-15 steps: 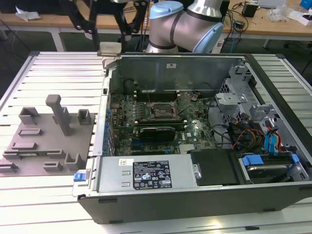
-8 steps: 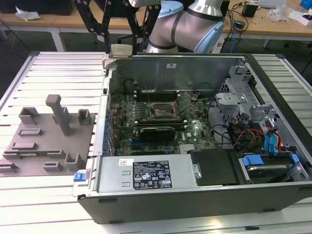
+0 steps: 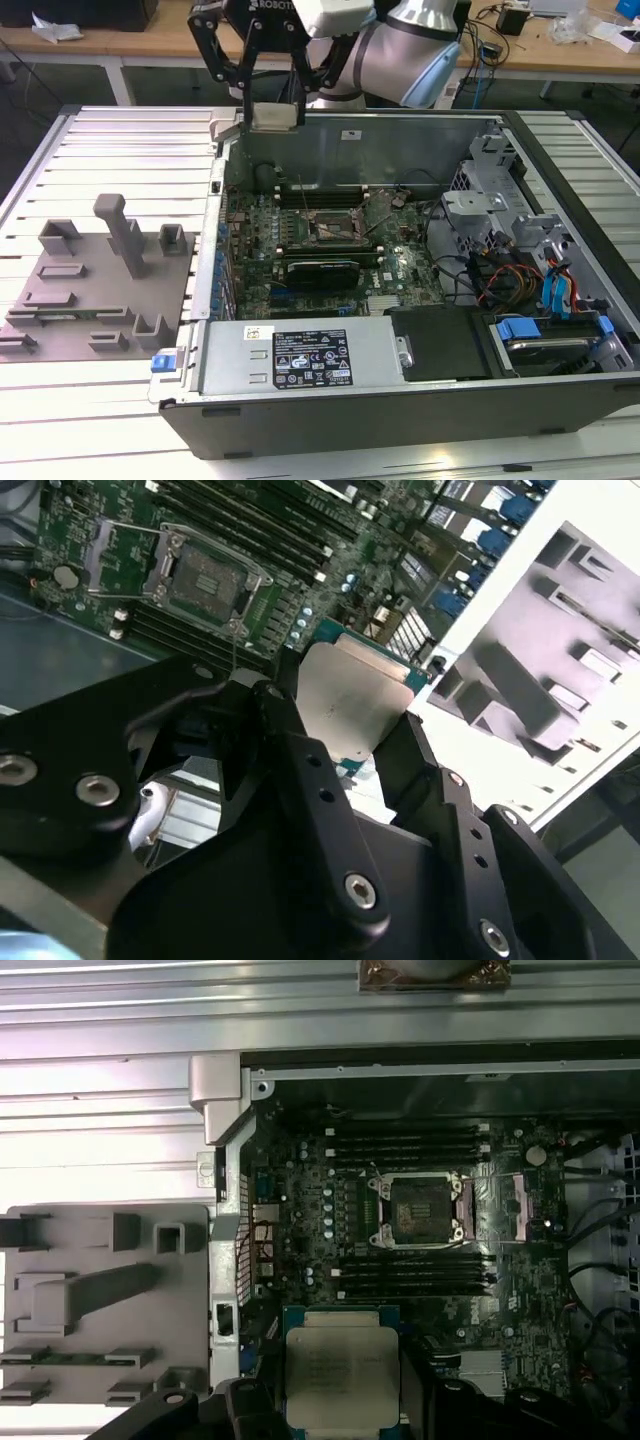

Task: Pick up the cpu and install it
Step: 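Pick up the cpu and move it towards the insertion slot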

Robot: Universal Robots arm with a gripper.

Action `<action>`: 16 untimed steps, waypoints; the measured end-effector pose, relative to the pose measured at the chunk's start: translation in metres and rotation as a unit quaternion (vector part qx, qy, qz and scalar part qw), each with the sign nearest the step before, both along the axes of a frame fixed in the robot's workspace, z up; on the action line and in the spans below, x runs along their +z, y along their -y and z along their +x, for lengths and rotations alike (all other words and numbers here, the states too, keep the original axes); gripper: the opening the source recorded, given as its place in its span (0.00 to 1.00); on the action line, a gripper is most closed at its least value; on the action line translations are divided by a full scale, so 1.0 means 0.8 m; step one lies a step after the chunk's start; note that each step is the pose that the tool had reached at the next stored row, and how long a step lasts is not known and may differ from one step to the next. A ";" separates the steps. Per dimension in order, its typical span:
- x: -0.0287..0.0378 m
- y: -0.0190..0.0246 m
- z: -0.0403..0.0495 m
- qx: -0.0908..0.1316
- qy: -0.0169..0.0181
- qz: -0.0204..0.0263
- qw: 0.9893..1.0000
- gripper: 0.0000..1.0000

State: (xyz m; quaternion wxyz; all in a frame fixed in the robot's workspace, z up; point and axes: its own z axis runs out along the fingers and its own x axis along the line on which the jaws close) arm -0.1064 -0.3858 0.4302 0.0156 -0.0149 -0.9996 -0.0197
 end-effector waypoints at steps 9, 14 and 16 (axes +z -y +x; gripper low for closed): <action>-0.0144 0.0000 0.015 0.000 0.000 0.000 1.000 0.55; -0.0332 -0.0009 0.045 0.000 0.000 0.000 1.000 0.55; -0.0392 -0.0017 0.056 0.000 0.000 0.000 1.000 0.55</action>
